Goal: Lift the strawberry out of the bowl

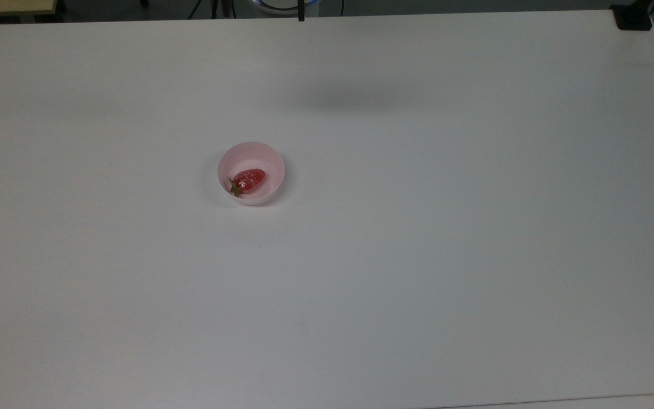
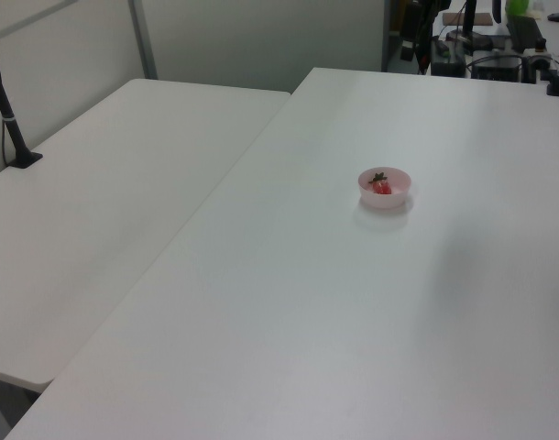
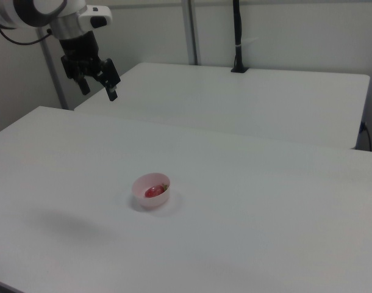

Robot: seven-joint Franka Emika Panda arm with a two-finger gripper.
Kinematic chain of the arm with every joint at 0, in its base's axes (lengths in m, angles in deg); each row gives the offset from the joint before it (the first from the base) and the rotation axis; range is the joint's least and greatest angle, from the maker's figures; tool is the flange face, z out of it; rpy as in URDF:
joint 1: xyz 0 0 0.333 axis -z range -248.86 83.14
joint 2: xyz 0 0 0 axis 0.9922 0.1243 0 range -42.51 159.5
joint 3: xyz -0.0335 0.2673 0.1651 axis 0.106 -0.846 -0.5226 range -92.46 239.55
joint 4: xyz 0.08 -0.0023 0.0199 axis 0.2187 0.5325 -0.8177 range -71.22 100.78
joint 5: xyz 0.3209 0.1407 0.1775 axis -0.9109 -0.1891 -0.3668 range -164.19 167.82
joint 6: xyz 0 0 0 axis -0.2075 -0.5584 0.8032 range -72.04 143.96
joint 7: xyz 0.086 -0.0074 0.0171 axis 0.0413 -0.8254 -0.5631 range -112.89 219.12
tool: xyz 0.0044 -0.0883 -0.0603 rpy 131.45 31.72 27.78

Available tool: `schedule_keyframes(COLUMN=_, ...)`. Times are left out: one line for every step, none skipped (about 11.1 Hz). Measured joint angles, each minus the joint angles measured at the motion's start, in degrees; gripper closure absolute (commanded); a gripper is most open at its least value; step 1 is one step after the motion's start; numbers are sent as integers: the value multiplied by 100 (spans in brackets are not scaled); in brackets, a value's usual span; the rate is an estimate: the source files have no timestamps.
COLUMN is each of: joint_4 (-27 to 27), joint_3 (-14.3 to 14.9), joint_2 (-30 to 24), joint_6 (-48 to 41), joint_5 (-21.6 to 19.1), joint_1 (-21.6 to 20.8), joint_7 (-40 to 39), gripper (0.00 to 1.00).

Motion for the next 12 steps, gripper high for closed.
schedule_keyframes(joint_4=34, joint_3=-18, joint_2=-1, joint_6=-13, joint_5=0, joint_1=-4, joint_7=0, gripper=0)
schedule_keyframes(joint_4=34, joint_3=-18, joint_2=-7, joint_6=-75, joint_5=0, joint_1=-4, joint_7=0, gripper=0)
schedule_keyframes(joint_4=34, joint_3=-18, joint_2=-14, joint_6=-102, joint_5=0, joint_1=-4, joint_7=0, gripper=0)
schedule_keyframes(joint_4=35, joint_3=-18, joint_2=-29, joint_6=-110, joint_5=0, joint_1=-4, joint_7=0, gripper=0)
schedule_keyframes(joint_4=35, joint_3=-18, joint_2=-49, joint_6=-110, joint_5=0, joint_1=-4, joint_7=0, gripper=0)
schedule_keyframes(joint_4=36, joint_3=-18, joint_2=-68, joint_6=-111, joint_5=0, joint_1=-4, joint_7=0, gripper=0)
schedule_keyframes(joint_4=37, joint_3=-18, joint_2=-77, joint_6=-112, joint_5=0, joint_1=-4, joint_7=0, gripper=0)
schedule_keyframes(joint_4=37, joint_3=-18, joint_2=-81, joint_6=-112, joint_5=0, joint_1=-4, joint_7=0, gripper=0)
schedule_keyframes(joint_4=38, joint_3=-18, joint_2=-82, joint_6=-112, joint_5=0, joint_1=-4, joint_7=0, gripper=0)
schedule_keyframes(joint_4=40, joint_3=-18, joint_2=-83, joint_6=-112, joint_5=0, joint_1=-4, joint_7=0, gripper=0)
schedule_keyframes(joint_4=47, joint_3=-18, joint_2=-83, joint_6=-112, joint_5=-1, joint_1=-4, joint_7=0, gripper=0)
schedule_keyframes(joint_4=55, joint_3=-18, joint_2=-83, joint_6=-112, joint_5=-1, joint_1=-4, joint_7=0, gripper=0)
